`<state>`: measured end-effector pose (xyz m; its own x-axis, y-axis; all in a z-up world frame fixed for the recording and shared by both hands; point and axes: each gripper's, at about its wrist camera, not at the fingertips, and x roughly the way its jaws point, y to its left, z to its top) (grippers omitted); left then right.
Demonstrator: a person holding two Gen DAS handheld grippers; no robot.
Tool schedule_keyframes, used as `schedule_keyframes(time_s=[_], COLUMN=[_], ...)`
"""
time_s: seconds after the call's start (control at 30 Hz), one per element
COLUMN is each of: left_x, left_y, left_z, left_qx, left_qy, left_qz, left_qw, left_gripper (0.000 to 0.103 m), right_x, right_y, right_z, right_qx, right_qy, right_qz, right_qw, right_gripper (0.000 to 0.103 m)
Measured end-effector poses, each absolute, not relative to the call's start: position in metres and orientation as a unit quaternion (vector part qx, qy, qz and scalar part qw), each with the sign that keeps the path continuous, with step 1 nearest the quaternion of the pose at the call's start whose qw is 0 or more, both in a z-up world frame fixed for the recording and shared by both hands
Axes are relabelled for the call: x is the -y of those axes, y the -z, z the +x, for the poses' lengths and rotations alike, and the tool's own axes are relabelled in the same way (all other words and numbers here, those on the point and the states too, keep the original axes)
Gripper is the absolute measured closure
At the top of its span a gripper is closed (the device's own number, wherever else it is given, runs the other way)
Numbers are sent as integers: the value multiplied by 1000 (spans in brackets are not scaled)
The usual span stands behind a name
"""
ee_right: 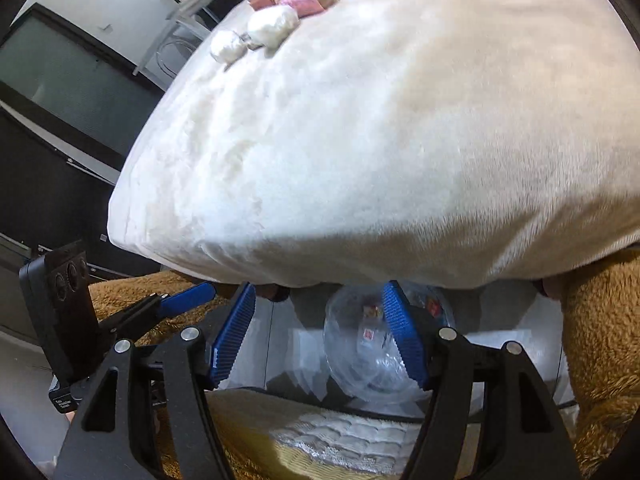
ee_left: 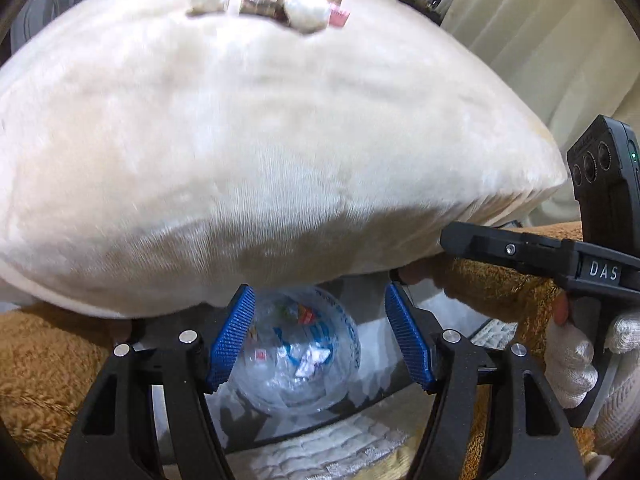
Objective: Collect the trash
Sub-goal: 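Raise both open tools back over the trash on the bed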
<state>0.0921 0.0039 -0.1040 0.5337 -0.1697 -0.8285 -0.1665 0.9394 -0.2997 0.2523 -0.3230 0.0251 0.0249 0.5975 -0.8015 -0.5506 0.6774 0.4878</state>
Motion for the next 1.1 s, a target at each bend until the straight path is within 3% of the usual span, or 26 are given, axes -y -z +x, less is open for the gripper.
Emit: schedule_keyframes(time_s=[0.6, 0.77, 0.9, 1.1], left_x=[-61, -93, -115, -143], left_y=[23, 8, 2, -2], left_z=[101, 112, 123, 144], left_qx=[-374, -354, -348, -347], left_qy=[-18, -33, -38, -51], left_qz=[-142, -159, -171, -175], left_qw=[916, 921, 921, 920], left_gripper=[37, 37, 37, 37], right_x=[279, 253, 230, 193], right_y=[-103, -102, -97, -84], right_z=[304, 334, 352, 371], right_qx=[-419, -419, -427, -455], right_qy=[-431, -442, -458, -460], right_qz=[-82, -94, -93, -84], right_qw=[795, 787, 774, 758], right_gripper=[37, 37, 25, 22])
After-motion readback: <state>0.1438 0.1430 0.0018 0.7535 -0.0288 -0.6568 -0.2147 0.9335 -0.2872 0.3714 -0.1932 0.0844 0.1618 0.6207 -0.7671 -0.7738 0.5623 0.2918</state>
